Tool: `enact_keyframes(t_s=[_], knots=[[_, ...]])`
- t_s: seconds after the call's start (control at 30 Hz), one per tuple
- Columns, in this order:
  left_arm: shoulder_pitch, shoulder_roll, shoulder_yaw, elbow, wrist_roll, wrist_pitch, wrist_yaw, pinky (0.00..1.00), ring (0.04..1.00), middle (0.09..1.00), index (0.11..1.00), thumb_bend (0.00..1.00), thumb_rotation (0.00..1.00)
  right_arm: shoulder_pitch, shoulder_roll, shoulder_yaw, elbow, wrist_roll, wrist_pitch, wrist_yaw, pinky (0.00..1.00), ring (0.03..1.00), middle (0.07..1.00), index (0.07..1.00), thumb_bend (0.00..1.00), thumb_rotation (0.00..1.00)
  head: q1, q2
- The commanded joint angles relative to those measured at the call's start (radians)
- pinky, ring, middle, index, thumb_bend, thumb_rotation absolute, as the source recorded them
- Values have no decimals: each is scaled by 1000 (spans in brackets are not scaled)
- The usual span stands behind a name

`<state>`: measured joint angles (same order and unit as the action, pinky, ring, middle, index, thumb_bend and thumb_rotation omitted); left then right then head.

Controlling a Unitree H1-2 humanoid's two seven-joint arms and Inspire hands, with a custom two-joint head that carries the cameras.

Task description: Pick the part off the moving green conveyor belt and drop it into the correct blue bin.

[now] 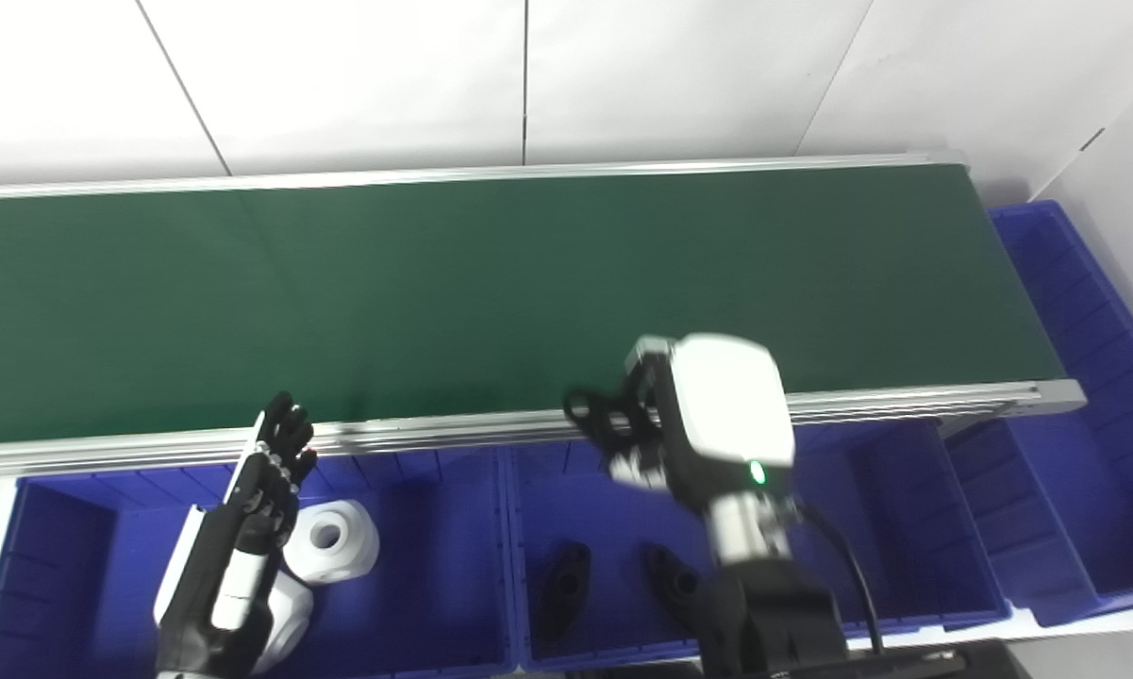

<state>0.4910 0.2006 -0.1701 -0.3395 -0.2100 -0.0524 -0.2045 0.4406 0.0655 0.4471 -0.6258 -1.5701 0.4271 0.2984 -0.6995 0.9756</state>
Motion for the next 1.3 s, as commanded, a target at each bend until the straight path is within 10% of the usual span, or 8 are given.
enact_keyframes(t_s=[0.0,0.5,0.53,0.63,0.8,1.1,1.27], knots=[[-8,13,10,-29,-20,-4,-20,1000,1000,1000,1000,839,837,32,64,27,-19,4,-38,-49,118,193,470,482,531,0,-5,0],[-2,-12,13,-35,-5,6,-25,1000,1000,1000,1000,833,824,86,44,-76,110,-52,-28,72,236,338,454,510,527,5,34,-9],[-1,-14,11,-34,2,2,-25,1000,1000,1000,1000,839,825,88,43,-81,115,-76,-31,98,370,465,571,614,736,246,48,-10],[1,-14,7,-35,17,1,-25,1000,1000,1000,1000,844,840,92,37,-91,120,-112,-45,153,578,650,735,739,954,573,58,-15],[8,-20,6,-34,24,-3,-23,1000,1000,1000,1000,863,833,97,46,-101,112,-137,-60,201,833,823,875,827,1000,786,75,-20],[23,-21,-6,-45,56,-5,-27,1000,999,1000,1000,841,856,112,43,-107,96,-119,-87,184,808,809,867,841,1000,889,122,-33],[35,-14,-22,-43,73,-8,-38,1000,1000,1000,1000,817,869,179,85,-119,-23,282,-91,62,600,698,771,792,911,921,213,-51]])
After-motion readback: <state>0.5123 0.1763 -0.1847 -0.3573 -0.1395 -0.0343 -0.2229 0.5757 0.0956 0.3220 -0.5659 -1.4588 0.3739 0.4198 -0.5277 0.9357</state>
